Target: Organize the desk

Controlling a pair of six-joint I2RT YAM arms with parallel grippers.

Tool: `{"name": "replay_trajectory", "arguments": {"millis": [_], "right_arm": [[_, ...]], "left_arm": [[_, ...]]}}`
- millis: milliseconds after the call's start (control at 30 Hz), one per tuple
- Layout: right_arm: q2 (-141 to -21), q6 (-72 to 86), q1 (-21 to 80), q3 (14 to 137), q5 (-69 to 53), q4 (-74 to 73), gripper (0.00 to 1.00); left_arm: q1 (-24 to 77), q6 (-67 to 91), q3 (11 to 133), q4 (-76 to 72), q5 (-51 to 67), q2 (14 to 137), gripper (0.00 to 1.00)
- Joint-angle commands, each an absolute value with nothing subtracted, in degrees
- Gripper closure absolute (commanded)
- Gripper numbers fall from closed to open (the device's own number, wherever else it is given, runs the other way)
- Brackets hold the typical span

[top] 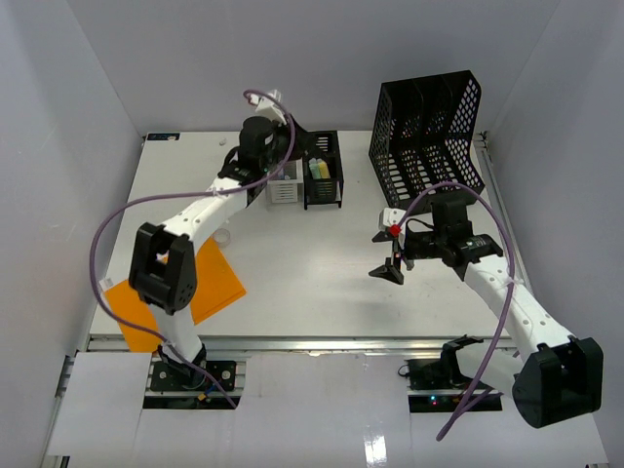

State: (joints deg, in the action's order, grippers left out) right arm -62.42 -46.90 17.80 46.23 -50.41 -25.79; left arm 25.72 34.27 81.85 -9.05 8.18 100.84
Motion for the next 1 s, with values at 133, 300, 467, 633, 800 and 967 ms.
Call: {"name": "replay_trajectory", "arguments": {"millis": [133, 300, 467, 633, 800, 967], "right_arm": [[-59.2, -47.5, 16.6, 45.7, -53.5, -25.9, 0.1], [-58.9, -47.7, 16.4, 45.7, -53.9, -26.2, 0.1], [-60.4, -48.6, 16.3, 45.5, -54.0, -26.8, 0.1], [-61.2, -49.0, 16.4, 45.8, -53.8, -27.4, 0.1], [-61.4, -49.0, 16.2, 45.6, -53.1, -27.0, 0.1], [-61.7, -49.0, 15.2, 45.3, -53.5, -27.0, 0.1]], "left_arm": [[23.5, 24.9, 115.7, 7.3, 1.7, 123.5, 1.0], [23.1, 22.7, 127.2, 9.0, -1.8, 131.9, 1.0], [22.7, 21.7, 131.8, 8.7, -2.1, 135.9, 1.0], [22.7, 21.6, 129.3, 8.5, -0.7, 136.0, 0.89], [22.8, 22.1, 126.5, 8.7, 1.6, 134.5, 0.36], [22.7, 21.2, 128.1, 9.1, 3.1, 131.5, 0.13]]}}
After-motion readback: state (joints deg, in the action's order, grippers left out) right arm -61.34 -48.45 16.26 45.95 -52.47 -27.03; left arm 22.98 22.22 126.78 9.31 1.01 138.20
